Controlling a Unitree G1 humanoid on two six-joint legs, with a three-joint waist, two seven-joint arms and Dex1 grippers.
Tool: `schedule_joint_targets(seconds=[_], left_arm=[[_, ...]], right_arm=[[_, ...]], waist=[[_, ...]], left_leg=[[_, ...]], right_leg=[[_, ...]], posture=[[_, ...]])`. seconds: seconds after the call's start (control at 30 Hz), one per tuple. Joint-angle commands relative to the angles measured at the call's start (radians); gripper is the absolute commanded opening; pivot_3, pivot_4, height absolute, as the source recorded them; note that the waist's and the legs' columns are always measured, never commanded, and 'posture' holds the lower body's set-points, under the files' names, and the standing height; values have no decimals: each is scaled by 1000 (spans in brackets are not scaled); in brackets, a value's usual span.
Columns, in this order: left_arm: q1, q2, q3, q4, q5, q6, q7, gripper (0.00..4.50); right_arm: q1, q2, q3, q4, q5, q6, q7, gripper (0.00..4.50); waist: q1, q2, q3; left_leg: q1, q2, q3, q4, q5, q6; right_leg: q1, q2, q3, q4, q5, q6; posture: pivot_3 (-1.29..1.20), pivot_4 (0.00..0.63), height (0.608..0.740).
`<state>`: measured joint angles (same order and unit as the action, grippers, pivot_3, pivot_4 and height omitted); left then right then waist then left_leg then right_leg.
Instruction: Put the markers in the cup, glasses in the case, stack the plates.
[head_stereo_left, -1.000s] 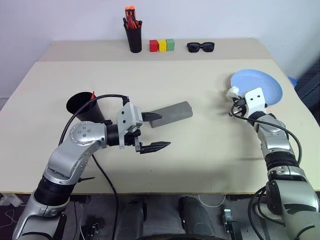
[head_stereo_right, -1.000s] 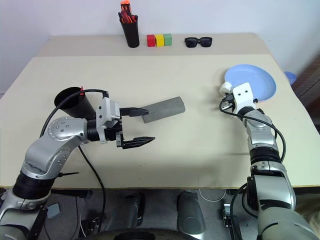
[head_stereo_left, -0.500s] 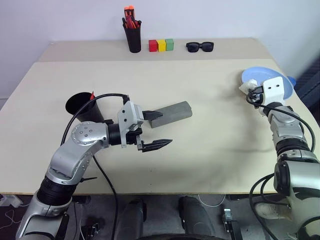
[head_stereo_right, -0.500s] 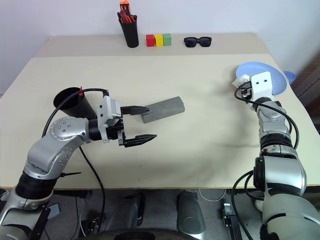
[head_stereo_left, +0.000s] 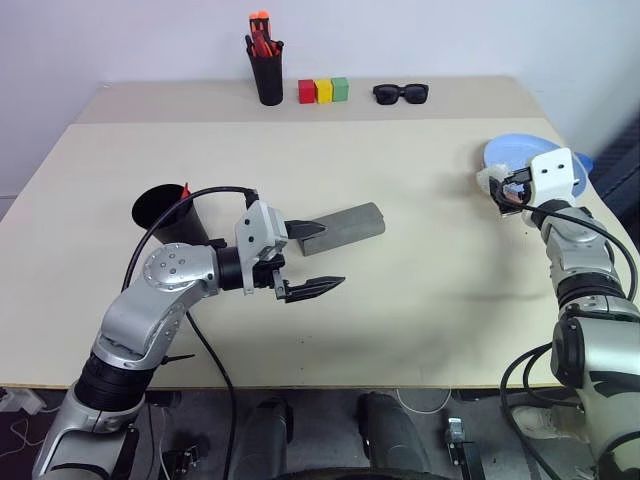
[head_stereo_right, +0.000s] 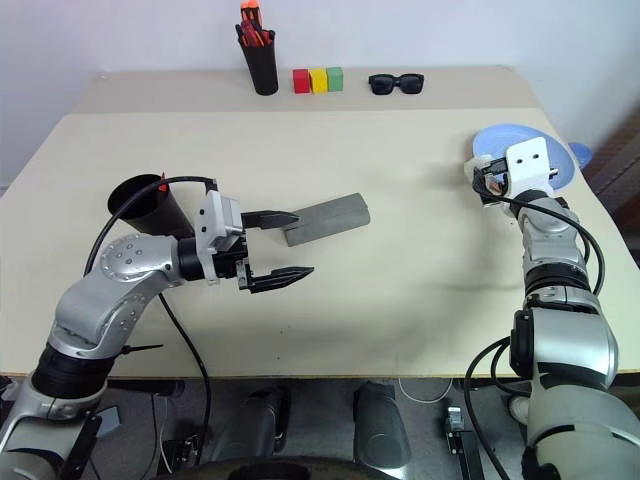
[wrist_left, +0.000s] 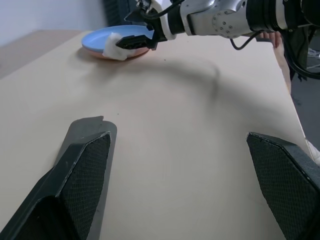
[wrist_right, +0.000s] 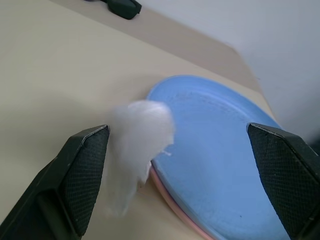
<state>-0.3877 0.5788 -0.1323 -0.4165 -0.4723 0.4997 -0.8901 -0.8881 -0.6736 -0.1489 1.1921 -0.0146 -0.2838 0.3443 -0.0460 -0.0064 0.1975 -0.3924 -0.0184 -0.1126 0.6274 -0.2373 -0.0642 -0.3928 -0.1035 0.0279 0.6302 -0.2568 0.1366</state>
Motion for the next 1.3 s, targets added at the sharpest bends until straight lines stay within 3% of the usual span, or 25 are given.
schedule_joint_targets(seconds=[0.03,0.63,1.07,1.17,1.3], left_arm=[[-8,-2,22,-26,-16,-9,0,4500],[9,11,33,-42,-18,-2,12,4500],[17,18,37,-59,-19,6,23,4500],[21,20,40,-68,-20,11,27,4500],[24,21,46,-75,-22,19,33,4500]], right_arm=[[-6,2,-13,-16,15,-9,13,4458],[1,73,-25,-47,68,50,158,4458],[-20,94,6,8,25,60,121,4458],[-23,96,15,21,10,58,107,3618],[-25,101,22,29,2,59,97,1604]], waist=[[0,0,0],[0,0,0],[0,0,0],[0,0,0],[0,0,0]], left_leg=[[0,0,0,0,0,0],[0,0,0,0,0,0],[0,0,0,0,0,0],[0,0,0,0,0,0],[0,0,0,0,0,0]], right_leg=[[0,0,0,0,0,0],[0,0,0,0,0,0],[0,0,0,0,0,0],[0,0,0,0,0,0],[0,0,0,0,0,0]], posture=[[0,150,740],[0,150,740],[0,150,740],[0,150,740],[0,150,740]])
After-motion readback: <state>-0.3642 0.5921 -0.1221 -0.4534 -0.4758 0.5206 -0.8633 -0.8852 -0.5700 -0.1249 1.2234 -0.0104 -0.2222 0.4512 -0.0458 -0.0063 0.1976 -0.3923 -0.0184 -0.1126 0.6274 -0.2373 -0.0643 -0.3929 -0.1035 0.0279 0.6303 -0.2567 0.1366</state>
